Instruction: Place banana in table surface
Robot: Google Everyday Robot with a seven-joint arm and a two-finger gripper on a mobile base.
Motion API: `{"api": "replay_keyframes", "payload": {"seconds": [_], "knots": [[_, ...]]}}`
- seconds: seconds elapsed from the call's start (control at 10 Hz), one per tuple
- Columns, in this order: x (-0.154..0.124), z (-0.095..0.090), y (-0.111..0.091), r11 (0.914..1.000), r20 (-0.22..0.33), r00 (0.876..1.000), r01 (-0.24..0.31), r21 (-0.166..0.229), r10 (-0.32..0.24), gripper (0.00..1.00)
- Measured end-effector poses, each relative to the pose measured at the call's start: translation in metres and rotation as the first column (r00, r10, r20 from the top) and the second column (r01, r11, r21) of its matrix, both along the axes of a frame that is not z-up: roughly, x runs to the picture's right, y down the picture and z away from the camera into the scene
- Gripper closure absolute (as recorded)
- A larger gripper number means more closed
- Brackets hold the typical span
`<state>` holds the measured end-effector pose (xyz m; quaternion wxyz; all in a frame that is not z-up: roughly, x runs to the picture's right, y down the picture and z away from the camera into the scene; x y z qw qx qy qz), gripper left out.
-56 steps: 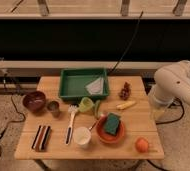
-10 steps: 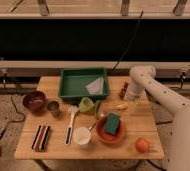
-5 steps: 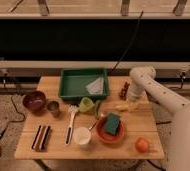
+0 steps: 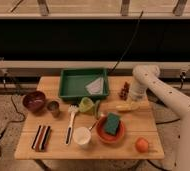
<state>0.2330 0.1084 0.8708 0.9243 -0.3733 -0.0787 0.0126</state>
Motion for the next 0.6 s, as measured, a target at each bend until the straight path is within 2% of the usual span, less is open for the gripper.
{"api": "replay_keyframes", "payload": {"seconds": [0.4, 0.6], "knots": [[-0.006, -0.047, -0.057, 0.9972, 0.029, 1.0, -0.005, 0.075, 0.003, 1.0], [-0.004, -0.061, -0.075, 0.9948, 0.032, 0.999, -0.005, 0.102, 0.002, 1.0]]}}
